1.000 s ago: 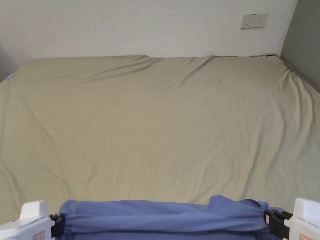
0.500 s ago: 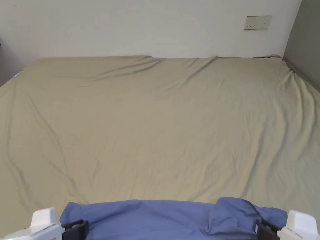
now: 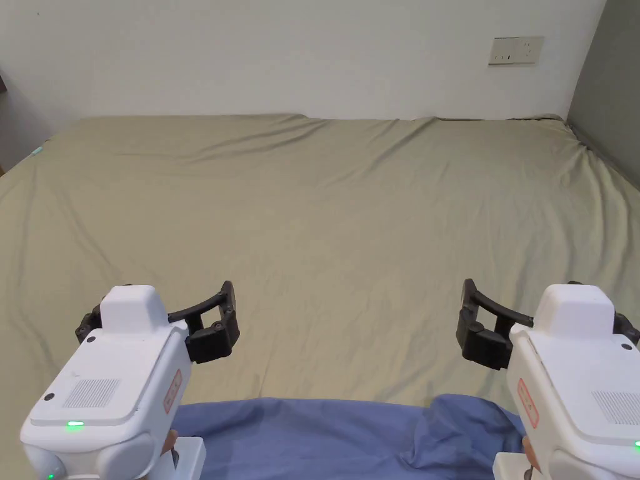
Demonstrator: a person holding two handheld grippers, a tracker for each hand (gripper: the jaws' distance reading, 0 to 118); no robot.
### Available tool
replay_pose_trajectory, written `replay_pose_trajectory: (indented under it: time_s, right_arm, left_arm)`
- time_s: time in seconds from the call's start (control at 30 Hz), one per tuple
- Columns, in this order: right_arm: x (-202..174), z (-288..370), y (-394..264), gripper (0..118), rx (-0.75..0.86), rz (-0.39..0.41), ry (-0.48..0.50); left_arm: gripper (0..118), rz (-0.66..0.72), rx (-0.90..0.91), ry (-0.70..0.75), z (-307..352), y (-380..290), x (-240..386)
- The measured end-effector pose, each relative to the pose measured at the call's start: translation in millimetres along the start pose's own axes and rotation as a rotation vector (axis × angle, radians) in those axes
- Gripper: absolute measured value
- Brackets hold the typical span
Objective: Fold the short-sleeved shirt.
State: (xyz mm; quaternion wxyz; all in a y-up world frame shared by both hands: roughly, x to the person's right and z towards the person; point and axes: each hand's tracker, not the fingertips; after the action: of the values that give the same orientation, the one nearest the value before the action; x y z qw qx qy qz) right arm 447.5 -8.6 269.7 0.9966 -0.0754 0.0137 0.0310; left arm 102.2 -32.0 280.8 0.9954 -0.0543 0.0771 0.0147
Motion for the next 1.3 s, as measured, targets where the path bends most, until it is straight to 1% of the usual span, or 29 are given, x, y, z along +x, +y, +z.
replay_pose_trajectory:
  time_s: [0.07, 0.1, 0.17, 0.2, 0.23, 0.27, 0.37, 0.43, 0.5, 0.53, 0.6, 0.63, 0.67, 0.77, 0.8, 0.83, 0.93, 0.97, 1.1, 1.17, 1.2, 1.23, 1.27, 1.3]
  right_arm:
    - [-4.0, 2.7, 2.3, 75, 0.025, 0.014, -0.016]
    - [-5.0, 3.5, 3.1, 70, 0.034, 0.018, -0.021]
    - [-6.7, 3.9, 5.2, 59, 0.038, 0.019, -0.028]
    - [-6.8, 2.9, 5.5, 37, 0.040, 0.019, -0.029]
    - [-6.3, 2.7, 5.4, 5, 0.042, 0.019, -0.028]
    - [-7.3, 3.4, 5.8, 2, 0.047, 0.025, -0.035]
    - [-8.6, 2.1, 7.1, 1, 0.047, 0.035, -0.025]
    - [-9.2, 2.5, 7.4, 1, 0.048, 0.041, -0.023]
    - [-9.4, 1.1, 7.4, 1, 0.047, 0.042, -0.022]
    - [-9.5, 0.5, 7.7, 1, 0.044, 0.042, -0.020]
    - [-10.3, -1.0, 6.6, 1, 0.037, 0.040, -0.016]
    - [-10.4, -1.9, 6.3, 1, 0.033, 0.040, -0.015]
    - [-10.4, -2.9, 5.9, 1, 0.026, 0.041, -0.011]
    - [-12.3, -5.6, 3.1, 1, 0.012, 0.048, -0.004]
    - [-13.2, -7.0, 2.4, 1, 0.006, 0.053, -0.003]
    - [-14.1, -8.4, 1.5, 1, 0.001, 0.058, -0.001]
    - [-16.9, -12.3, -2.2, 1, -0.017, 0.061, 0.007]
    - [-17.9, -13.8, -3.5, 1, -0.022, 0.060, 0.009]
    - [-22.8, -19.7, -8.3, 1, -0.040, 0.068, 0.013]
    - [-25.7, -21.3, -11.0, 1, -0.051, 0.069, 0.013]
    - [-26.4, -22.9, -12.6, 1, -0.055, 0.065, 0.015]
    - [-26.9, -24.6, -14.3, 1, -0.061, 0.059, 0.019]
    - [-27.9, -25.2, -16.4, 1, -0.068, 0.054, 0.028]
    - [-28.9, -26.0, -18.0, 1, -0.070, 0.053, 0.030]
  left_arm:
    - [84, -0.005, 0.033, 0.013, 3.2, -0.3, 4.0]
    - [76, -0.005, 0.036, 0.010, 3.8, 0.2, 4.7]
    - [63, -0.003, 0.040, 0.004, 3.2, 2.5, 5.0]
    - [37, 0.002, 0.041, -0.005, 3.3, 3.6, 4.7]
    - [1, 0.004, 0.037, -0.012, 2.5, 5.0, 4.4]
    - [0, 0.016, 0.042, -0.023, 2.0, 5.2, 4.0]
    - [0, 0.041, 0.036, -0.040, 2.6, 7.0, -1.3]
    - [0, 0.032, 0.035, -0.039, 1.0, 8.4, -2.1]
    - [0, 0.016, 0.017, -0.045, 0.5, 8.1, -5.3]
    - [0, 0.032, -0.016, -0.053, -4.4, 9.9, -8.1]
    - [0, 0.133, -0.120, -0.092, -10.7, 7.8, -23.3]
    - [0, 0.208, -0.181, -0.107, -14.9, 4.9, -34.7]
    - [0, 0.297, -0.257, -0.153, -21.6, 2.3, -48.2]
    - [0, 0.491, -0.420, -0.236, -33.9, -18.5, -89.5]
    - [0, 0.526, -0.464, -0.254, -37.0, -24.8, -101.7]
    - [0, 0.535, -0.500, -0.258, -38.6, -32.5, -113.4]
    - [0, 0.471, -0.638, -0.265, -37.6, -50.5, -136.5]
    - [0, 0.472, -0.675, -0.266, -37.6, -57.7, -145.3]
    - [1, 0.547, -0.792, -0.290, -44.4, -91.8, -185.8]
    - [3, 0.550, -0.825, -0.284, -48.4, -105.9, -198.7]
    - [7, 0.543, -0.831, -0.273, -48.1, -106.0, -202.1]
    - [18, 0.551, -0.853, -0.273, -51.9, -112.1, -207.2]
    - [33, 0.571, -0.875, -0.278, -56.3, -118.6, -211.5]
    - [58, 0.588, -0.896, -0.281, -60.9, -124.1, -213.7]
